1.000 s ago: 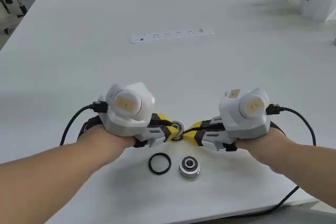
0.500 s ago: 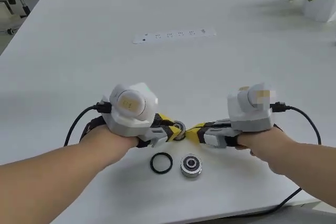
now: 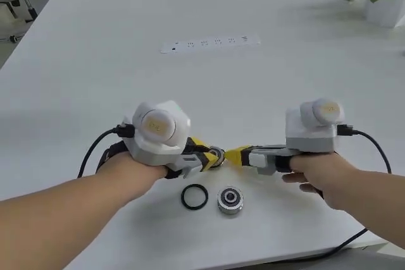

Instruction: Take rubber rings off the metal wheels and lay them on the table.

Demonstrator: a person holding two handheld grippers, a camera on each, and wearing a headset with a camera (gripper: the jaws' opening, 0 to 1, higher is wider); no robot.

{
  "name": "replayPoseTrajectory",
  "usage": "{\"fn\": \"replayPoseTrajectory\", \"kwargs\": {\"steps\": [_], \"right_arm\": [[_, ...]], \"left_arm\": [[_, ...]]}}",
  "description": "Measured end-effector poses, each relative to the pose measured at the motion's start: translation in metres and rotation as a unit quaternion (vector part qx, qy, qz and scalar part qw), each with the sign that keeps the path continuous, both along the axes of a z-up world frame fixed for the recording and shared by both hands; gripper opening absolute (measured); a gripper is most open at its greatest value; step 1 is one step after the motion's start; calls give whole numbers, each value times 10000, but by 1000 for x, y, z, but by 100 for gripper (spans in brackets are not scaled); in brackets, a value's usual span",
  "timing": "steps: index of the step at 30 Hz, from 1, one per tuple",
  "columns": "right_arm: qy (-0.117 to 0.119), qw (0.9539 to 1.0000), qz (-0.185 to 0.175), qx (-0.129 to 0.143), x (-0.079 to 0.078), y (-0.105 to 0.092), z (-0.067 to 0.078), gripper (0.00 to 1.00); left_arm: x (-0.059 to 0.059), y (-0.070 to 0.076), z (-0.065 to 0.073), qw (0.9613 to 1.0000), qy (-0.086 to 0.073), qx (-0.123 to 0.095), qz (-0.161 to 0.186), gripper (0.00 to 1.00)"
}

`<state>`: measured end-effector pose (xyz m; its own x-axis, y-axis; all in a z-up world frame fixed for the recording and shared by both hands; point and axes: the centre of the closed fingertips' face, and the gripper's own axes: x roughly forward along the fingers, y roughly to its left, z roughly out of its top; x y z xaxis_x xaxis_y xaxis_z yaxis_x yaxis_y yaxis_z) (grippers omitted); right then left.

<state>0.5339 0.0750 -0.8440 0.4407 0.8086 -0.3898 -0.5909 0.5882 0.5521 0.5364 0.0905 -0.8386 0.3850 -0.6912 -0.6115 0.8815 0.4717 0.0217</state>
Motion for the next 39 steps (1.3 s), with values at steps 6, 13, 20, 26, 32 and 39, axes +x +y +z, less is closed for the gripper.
{"fn": "replayPoseTrajectory", "kwargs": {"steps": [6,13,20,26,32,39], "right_arm": [[20,10000,-8,95,-3,4,4,0],[88,9998,-17,156,-6,6,7,0],[126,9997,15,221,-7,8,10,0],[152,9995,46,284,-7,10,12,0],[245,9980,145,565,-11,19,20,0],[222,9975,288,608,-16,23,22,0]], "left_arm": [[0,0,0,10000,-5,4,10,7],[0,0,0,10000,5,26,16,7],[1,0,-1,10000,2,31,18,7],[1,0,-1,10000,6,50,19,7],[0,0,-1,10000,13,57,26,7],[0,0,0,10000,20,52,49,7]]}}
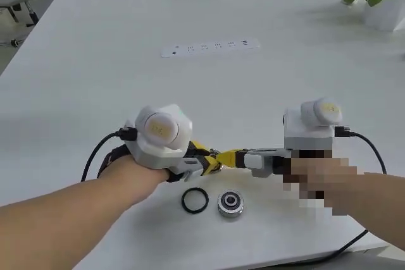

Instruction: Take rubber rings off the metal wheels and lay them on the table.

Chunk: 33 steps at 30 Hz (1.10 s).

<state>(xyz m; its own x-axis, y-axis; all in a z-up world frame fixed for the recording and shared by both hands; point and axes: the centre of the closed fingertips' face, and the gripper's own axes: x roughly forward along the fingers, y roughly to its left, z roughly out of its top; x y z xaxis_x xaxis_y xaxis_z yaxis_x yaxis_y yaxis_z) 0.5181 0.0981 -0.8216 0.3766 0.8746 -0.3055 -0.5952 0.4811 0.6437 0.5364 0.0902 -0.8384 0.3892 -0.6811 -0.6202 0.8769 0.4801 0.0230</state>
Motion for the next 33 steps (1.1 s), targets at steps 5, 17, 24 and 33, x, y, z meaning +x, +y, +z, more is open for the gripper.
{"fn": "replayPoseTrajectory", "kwargs": {"steps": [5,17,24,33], "right_arm": [[111,9998,69,166,-1,-2,2,0],[122,9996,11,244,0,-9,4,0],[-68,9999,-68,-83,5,-15,-5,0],[-215,9996,-33,-203,3,-12,-4,0]], "left_arm": [[0,0,0,10000,4,-9,11,7],[0,0,0,10000,14,-55,15,7],[-1,0,0,10000,18,-42,-17,7],[-1,0,0,10000,17,0,13,8]]}}
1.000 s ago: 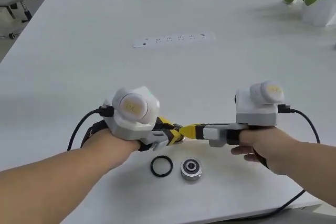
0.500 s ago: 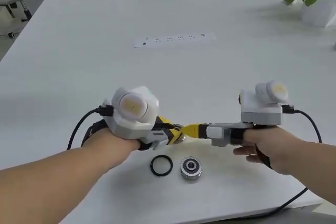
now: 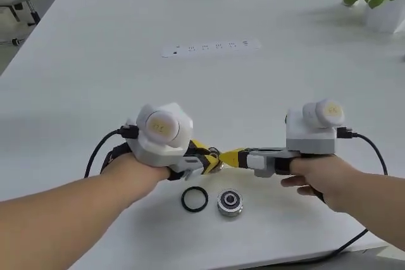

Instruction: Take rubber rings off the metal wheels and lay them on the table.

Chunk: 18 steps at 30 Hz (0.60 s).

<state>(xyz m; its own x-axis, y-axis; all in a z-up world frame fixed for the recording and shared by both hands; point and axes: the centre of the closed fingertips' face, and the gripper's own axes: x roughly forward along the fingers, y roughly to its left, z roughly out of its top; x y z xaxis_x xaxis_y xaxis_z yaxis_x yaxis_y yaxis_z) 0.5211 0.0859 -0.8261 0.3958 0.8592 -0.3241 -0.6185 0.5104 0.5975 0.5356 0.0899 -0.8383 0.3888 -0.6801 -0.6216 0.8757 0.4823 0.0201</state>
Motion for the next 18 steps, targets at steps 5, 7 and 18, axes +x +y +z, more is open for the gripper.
{"fn": "replayPoseTrajectory", "kwargs": {"steps": [5,7,18], "right_arm": [[-6,10000,24,-24,-1,1,0,0],[-14,10000,27,-29,-2,1,0,0],[-44,10000,26,-31,-1,2,2,0]], "left_arm": [[-3,1,1,10000,66,17,-49,10],[-3,3,1,10000,55,50,-65,11],[-13,11,14,9995,-100,47,-302,20]]}}
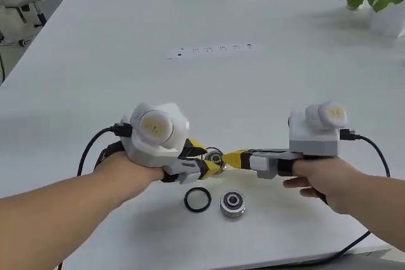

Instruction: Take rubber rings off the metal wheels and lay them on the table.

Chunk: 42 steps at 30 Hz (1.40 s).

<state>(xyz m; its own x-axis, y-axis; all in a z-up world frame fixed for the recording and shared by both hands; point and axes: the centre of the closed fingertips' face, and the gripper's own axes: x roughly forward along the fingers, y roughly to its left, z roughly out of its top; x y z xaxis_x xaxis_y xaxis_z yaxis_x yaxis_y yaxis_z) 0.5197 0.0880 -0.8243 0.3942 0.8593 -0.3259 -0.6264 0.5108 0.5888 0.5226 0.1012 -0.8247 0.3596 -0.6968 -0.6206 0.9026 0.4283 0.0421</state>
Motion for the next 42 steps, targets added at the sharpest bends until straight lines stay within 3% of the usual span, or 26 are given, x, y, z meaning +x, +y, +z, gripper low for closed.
{"fn": "replayPoseTrajectory", "kwargs": {"steps": [9,17,31,42], "right_arm": [[-16,10000,27,42,-1,1,4,0],[-28,9999,36,135,-2,2,11,0],[-50,9993,239,296,-5,11,25,0],[-23,9986,410,331,-14,16,31,0]], "left_arm": [[-3,7,18,9996,-54,-269,46,29],[-13,15,26,9993,-100,-351,24,40],[-27,29,48,9980,-205,-594,38,48],[-39,44,53,9974,-220,-678,133,53]]}}
